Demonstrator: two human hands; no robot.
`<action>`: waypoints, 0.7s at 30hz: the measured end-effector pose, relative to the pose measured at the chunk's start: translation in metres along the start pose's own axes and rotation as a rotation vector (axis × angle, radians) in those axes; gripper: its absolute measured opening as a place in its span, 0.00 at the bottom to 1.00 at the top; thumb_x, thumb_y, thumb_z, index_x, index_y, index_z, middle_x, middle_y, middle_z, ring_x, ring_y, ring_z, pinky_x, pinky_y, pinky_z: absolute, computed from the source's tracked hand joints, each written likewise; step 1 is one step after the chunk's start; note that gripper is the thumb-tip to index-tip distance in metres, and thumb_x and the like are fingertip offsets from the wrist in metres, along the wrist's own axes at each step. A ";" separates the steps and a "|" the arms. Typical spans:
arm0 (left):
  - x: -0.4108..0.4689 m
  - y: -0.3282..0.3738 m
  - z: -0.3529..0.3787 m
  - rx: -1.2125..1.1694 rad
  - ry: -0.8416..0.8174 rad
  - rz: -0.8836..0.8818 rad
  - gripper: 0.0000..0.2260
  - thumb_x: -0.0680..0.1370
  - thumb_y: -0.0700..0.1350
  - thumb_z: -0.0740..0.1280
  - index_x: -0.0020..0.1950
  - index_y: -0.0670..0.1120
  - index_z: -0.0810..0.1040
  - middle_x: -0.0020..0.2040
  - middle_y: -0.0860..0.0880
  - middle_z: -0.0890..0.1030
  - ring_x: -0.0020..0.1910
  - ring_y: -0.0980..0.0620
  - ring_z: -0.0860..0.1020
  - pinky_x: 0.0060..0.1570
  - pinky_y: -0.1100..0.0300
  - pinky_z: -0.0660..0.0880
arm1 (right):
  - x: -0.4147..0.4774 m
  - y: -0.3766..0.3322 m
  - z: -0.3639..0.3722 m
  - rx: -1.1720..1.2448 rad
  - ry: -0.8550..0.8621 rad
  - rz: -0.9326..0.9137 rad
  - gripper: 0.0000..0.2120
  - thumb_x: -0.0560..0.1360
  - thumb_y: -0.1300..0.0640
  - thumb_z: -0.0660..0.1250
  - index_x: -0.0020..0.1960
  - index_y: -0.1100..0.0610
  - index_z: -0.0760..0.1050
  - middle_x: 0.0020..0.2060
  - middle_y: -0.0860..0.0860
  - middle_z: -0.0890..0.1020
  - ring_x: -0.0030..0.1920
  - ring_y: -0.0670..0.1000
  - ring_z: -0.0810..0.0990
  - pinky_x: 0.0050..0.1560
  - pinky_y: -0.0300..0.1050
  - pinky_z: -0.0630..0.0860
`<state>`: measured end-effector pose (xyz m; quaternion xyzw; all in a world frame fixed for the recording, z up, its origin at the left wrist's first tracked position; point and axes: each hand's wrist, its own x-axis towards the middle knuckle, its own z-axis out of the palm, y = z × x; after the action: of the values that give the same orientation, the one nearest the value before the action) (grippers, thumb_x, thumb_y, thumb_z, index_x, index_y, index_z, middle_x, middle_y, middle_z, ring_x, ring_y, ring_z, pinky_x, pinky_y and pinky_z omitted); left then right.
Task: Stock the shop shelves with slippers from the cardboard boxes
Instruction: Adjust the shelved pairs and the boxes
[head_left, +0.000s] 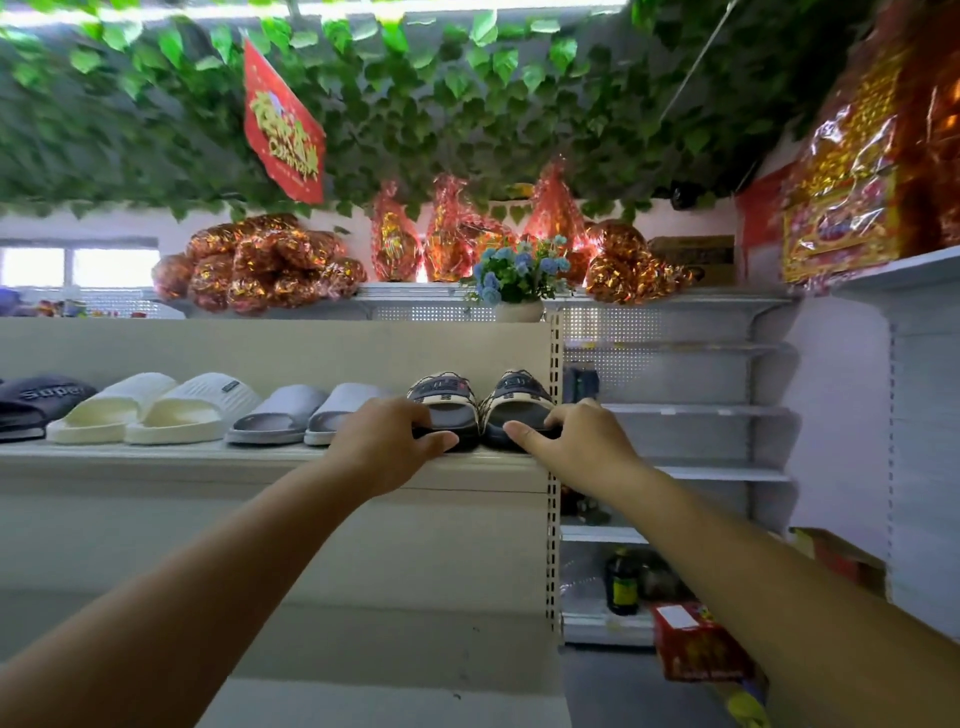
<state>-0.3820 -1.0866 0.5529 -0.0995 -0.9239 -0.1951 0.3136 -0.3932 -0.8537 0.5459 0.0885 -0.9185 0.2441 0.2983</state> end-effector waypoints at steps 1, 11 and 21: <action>0.004 0.000 0.001 0.020 -0.023 -0.003 0.14 0.78 0.60 0.70 0.43 0.50 0.80 0.41 0.50 0.81 0.45 0.48 0.79 0.47 0.54 0.76 | 0.002 0.000 0.001 0.011 0.007 0.000 0.30 0.74 0.29 0.66 0.52 0.56 0.82 0.59 0.55 0.75 0.53 0.53 0.77 0.52 0.46 0.75; 0.013 -0.007 0.002 0.031 -0.087 0.012 0.15 0.79 0.58 0.69 0.38 0.50 0.74 0.40 0.49 0.79 0.45 0.46 0.77 0.42 0.56 0.70 | -0.001 -0.011 0.008 -0.016 0.041 0.074 0.31 0.73 0.28 0.66 0.45 0.58 0.83 0.50 0.54 0.81 0.47 0.52 0.79 0.35 0.42 0.69; -0.003 -0.001 -0.002 -0.007 -0.123 0.000 0.14 0.82 0.55 0.65 0.58 0.44 0.78 0.55 0.41 0.81 0.53 0.41 0.77 0.45 0.56 0.68 | -0.017 -0.028 0.003 -0.019 -0.039 0.144 0.27 0.77 0.33 0.64 0.59 0.57 0.78 0.57 0.54 0.81 0.55 0.54 0.79 0.53 0.49 0.78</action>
<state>-0.3785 -1.0890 0.5521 -0.1125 -0.9408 -0.1919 0.2557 -0.3726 -0.8788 0.5453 0.0243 -0.9304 0.2543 0.2629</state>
